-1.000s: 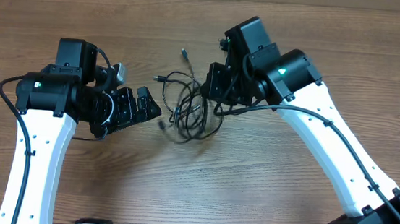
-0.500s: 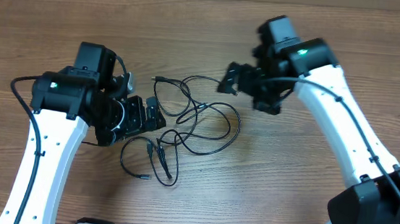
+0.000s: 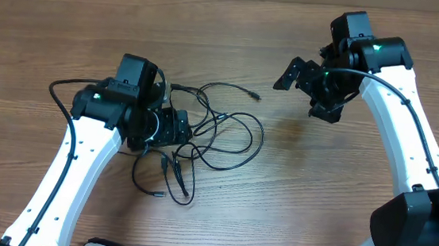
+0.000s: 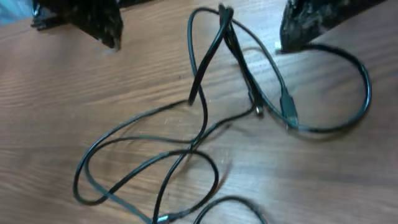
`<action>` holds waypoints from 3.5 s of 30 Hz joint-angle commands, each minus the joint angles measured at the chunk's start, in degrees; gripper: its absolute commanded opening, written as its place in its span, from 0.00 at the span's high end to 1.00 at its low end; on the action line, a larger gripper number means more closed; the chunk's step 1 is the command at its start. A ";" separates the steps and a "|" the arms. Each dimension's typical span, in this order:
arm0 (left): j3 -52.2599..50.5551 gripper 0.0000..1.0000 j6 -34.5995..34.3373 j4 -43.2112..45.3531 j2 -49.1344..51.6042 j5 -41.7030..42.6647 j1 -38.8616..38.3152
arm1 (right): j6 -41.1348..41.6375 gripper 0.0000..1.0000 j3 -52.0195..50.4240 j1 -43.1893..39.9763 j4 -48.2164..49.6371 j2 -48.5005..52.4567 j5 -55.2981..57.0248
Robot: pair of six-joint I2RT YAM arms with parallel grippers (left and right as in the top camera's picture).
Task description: Untangle cables
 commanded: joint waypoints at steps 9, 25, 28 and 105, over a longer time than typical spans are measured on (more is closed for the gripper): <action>-0.15 0.49 8.39 0.17 12.76 2.47 -2.89 | -0.26 0.00 0.92 -0.07 0.85 -0.66 0.15; 4.92 0.96 9.70 -4.46 12.74 2.23 -2.89 | -0.26 0.00 0.92 -0.07 0.87 -0.66 0.15; 18.18 0.96 9.68 -11.82 11.89 4.48 -2.89 | -0.28 0.00 0.92 -0.07 0.87 -0.66 0.15; 53.20 0.96 9.22 10.71 11.85 -61.11 3.13 | -0.26 0.00 0.92 -0.07 0.87 -0.66 0.15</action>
